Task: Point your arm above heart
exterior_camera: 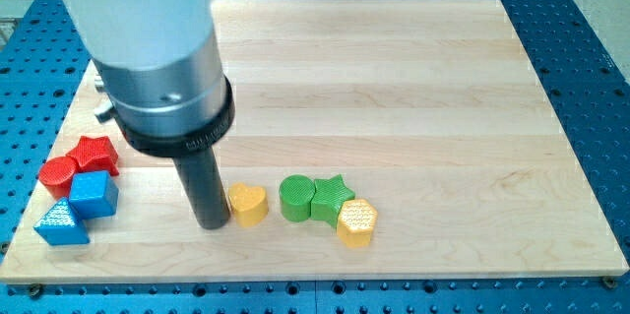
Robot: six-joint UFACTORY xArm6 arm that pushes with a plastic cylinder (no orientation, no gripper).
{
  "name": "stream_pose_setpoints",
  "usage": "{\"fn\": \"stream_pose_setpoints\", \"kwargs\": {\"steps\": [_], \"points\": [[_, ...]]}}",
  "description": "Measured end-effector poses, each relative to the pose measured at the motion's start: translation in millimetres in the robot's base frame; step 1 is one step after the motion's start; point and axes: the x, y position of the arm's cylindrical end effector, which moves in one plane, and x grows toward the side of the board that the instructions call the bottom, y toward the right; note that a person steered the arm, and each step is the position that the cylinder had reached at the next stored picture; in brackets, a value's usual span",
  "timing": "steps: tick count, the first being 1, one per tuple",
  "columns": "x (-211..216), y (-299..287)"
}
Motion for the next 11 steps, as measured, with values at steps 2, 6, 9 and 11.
{"fn": "stream_pose_setpoints", "kwargs": {"steps": [2, 6, 9, 11], "points": [[-31.3, -37.6], [-112.1, -67.2], [-60.2, -32.9], [-86.8, 75.1]]}}
